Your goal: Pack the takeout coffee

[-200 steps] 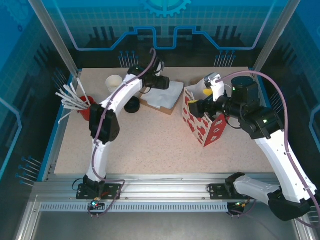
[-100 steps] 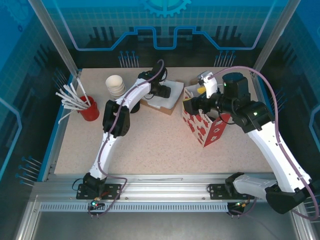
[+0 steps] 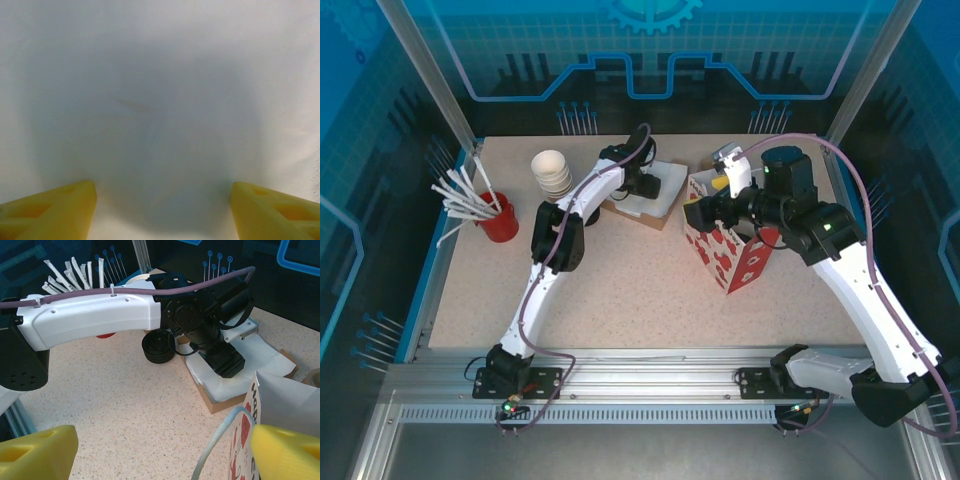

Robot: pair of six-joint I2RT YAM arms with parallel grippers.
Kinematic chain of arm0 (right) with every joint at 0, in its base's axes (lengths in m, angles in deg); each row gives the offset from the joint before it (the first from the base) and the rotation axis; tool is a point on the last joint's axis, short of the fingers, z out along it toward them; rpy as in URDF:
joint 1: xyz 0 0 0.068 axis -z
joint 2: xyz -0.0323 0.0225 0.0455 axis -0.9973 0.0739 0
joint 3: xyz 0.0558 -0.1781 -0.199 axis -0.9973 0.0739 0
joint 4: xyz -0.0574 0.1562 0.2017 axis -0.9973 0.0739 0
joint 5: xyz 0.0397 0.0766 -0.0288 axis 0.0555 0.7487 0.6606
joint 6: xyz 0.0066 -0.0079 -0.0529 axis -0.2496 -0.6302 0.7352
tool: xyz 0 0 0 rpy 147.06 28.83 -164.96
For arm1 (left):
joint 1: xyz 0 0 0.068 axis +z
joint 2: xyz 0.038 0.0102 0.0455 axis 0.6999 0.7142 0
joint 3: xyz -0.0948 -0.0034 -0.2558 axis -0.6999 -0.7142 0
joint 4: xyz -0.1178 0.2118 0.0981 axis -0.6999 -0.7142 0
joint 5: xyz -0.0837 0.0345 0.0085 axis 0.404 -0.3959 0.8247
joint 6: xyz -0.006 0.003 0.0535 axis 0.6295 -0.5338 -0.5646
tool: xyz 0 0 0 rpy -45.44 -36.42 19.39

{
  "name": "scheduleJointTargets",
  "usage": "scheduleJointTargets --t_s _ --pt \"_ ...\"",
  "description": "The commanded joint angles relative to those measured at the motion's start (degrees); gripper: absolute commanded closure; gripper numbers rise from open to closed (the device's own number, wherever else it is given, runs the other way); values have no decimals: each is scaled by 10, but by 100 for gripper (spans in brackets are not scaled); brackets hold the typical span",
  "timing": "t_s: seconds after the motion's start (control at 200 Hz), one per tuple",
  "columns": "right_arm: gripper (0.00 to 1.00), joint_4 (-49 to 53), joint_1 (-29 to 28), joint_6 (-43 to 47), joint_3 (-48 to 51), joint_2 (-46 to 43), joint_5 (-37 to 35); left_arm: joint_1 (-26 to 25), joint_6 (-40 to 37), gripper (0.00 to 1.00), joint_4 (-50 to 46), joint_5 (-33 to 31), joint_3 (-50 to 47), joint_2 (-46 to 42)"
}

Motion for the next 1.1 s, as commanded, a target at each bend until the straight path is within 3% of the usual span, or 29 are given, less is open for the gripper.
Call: scheduleJointTargets --t_s 0.0,0.775,1.091 --pt "9 -12 -10 -7 4 2 8 3 -11 33 -19 3 24 16" --pt "9 0 -19 -7 5 -2 3 9 -17 92 -52 21 59 11" --pt "9 8 -21 -5 -7 -4 -1 13 -14 100 -39 14 60 -56"
